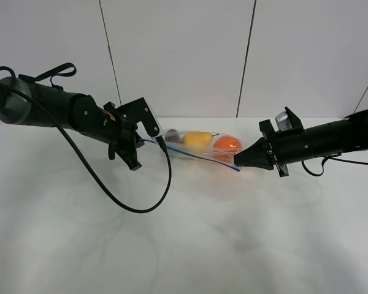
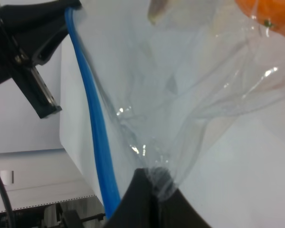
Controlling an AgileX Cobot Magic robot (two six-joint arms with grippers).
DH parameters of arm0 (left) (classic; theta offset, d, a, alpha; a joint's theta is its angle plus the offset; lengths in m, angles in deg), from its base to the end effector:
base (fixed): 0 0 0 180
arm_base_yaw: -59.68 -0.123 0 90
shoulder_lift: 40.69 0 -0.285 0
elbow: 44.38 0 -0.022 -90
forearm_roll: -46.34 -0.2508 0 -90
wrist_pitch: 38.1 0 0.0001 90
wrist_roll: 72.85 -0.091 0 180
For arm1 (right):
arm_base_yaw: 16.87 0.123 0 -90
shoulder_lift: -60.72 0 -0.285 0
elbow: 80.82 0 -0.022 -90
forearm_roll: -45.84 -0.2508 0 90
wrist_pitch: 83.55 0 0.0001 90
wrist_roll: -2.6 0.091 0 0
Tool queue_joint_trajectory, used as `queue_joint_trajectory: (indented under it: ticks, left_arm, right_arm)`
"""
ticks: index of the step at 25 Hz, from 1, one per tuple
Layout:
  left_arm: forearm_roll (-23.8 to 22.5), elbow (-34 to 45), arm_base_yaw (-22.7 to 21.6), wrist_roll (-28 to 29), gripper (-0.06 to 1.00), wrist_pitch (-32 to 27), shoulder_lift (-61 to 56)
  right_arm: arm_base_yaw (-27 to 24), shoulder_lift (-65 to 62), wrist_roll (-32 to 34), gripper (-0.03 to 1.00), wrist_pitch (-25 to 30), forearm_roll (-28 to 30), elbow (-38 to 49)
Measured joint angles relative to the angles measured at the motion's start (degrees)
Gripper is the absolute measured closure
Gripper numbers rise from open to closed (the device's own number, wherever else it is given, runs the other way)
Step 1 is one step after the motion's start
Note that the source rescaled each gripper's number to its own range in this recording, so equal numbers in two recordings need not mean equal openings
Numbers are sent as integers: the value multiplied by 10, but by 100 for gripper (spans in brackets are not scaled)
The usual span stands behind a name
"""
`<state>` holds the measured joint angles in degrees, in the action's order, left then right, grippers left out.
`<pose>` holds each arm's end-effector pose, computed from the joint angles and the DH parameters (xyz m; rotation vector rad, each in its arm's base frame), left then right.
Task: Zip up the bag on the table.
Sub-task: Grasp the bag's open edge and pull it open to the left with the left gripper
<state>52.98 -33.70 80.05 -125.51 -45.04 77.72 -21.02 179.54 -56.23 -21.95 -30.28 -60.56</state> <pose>0.3814 -0.1430 0.1671 1.3107 1.9893 0.1979 0.3368 0.0535 0.1524 -0.0379 2.5130 1.4053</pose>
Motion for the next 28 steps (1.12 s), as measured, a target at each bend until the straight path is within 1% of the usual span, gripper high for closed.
queue_joint_trajectory:
  ticks: [17,28]
  left_arm:
    - [3,0,-35,-15,94,-10,0]
    - [3,0,-46,-15,94,-11,0]
  right_arm:
    - [2,0,0,97,-1,2,0]
    - [3,0,0,97,-2,5,0]
